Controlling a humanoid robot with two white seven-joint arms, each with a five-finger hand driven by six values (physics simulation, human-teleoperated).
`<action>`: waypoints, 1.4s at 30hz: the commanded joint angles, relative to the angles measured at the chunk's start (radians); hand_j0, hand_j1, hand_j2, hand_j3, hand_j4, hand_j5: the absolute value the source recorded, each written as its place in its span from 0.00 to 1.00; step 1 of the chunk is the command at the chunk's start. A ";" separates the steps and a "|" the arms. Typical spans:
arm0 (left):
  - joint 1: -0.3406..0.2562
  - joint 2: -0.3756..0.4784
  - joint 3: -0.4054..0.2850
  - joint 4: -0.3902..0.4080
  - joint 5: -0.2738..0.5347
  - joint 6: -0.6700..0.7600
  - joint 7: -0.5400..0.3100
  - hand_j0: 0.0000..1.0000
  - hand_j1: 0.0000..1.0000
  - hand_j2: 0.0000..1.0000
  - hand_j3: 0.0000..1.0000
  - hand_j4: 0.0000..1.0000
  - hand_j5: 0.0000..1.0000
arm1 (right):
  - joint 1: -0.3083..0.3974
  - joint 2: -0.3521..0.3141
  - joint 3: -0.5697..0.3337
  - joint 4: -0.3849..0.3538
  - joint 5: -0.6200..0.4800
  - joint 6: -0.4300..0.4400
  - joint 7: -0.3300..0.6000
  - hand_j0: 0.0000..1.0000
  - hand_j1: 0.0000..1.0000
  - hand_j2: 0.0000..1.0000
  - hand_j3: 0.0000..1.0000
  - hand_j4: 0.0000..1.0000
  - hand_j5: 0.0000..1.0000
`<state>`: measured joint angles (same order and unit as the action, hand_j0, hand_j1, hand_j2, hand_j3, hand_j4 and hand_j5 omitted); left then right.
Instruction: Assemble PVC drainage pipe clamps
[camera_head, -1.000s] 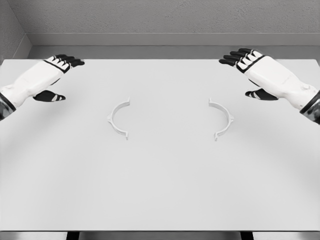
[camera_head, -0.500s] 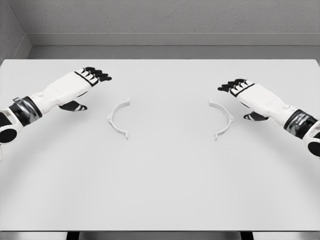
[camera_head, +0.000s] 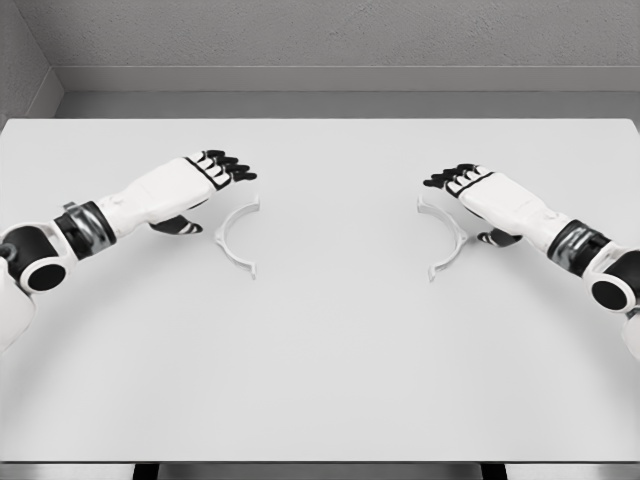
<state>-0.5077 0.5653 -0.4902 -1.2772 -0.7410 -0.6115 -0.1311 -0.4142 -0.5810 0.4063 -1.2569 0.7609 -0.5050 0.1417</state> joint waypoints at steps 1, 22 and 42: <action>0.000 -0.004 -0.004 0.006 0.005 0.001 0.001 1.00 1.00 1.00 1.00 1.00 1.00 | 0.000 0.009 0.002 0.004 0.003 0.000 0.001 1.00 1.00 1.00 1.00 1.00 1.00; -0.015 -0.076 -0.004 0.084 -0.003 0.001 -0.027 1.00 1.00 1.00 1.00 1.00 1.00 | -0.006 0.010 0.008 -0.038 0.000 -0.001 0.012 1.00 1.00 1.00 1.00 1.00 1.00; -0.014 -0.111 -0.008 0.081 -0.004 0.001 -0.041 1.00 1.00 1.00 1.00 1.00 1.00 | -0.009 0.035 0.025 -0.050 0.002 0.003 0.015 1.00 1.00 1.00 1.00 1.00 1.00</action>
<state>-0.5231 0.4558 -0.4980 -1.1952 -0.7524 -0.6116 -0.1668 -0.4234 -0.5477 0.4273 -1.3007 0.7679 -0.5029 0.1563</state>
